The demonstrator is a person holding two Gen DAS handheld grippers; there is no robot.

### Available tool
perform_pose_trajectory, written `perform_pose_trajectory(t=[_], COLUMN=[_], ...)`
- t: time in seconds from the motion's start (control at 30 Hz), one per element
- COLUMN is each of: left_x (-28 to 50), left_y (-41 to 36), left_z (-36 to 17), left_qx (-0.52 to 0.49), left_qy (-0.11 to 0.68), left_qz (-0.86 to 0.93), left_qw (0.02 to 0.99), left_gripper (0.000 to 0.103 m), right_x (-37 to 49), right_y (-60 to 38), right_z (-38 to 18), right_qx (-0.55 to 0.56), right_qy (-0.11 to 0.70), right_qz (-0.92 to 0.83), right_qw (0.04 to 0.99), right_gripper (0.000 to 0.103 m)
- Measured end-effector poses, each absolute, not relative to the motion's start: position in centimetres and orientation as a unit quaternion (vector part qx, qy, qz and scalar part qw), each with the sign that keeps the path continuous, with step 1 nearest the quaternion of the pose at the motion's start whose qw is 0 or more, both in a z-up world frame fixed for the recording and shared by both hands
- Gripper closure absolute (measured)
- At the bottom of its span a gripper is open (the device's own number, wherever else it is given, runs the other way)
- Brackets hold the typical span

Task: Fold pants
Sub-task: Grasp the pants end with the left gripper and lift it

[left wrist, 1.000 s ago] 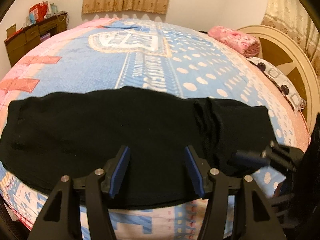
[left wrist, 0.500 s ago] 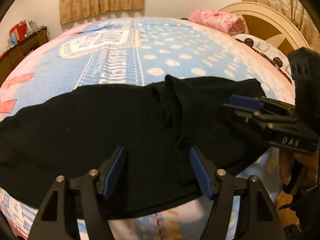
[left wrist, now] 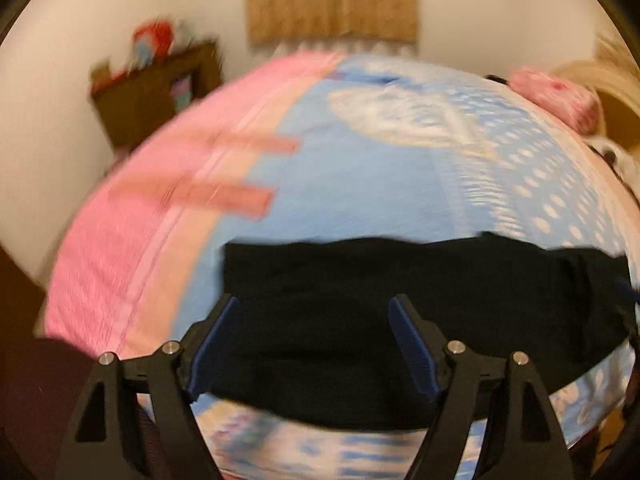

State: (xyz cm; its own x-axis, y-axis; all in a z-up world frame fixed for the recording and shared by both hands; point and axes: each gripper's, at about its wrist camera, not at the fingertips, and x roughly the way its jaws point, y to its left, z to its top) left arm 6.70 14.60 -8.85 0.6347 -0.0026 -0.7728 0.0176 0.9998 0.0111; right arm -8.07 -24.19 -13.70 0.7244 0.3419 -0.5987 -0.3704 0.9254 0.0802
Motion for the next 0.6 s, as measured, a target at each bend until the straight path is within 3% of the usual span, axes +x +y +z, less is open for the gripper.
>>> perform_pose_trajectory(t=[0.23, 0.6], left_x=[9.1, 11.0], left_y=[19.0, 19.2], left_z=[-12.6, -14.9], left_qx=[-0.094, -0.085], left_qy=[0.48, 0.503], left_qz=[-0.037, -0.049], left_qw=[0.871, 0.859], left_gripper=[0.023, 0.023], right_x=[-7.7, -6.8], right_y=[-21.4, -19.6], right_z=[-14.7, -16.5], right_qx=[-0.054, -0.067], right_qy=[0.33, 0.352], right_qz=[0.206, 0.208], right_qw=[0.92, 0.91], right_gripper=[0.041, 0.041])
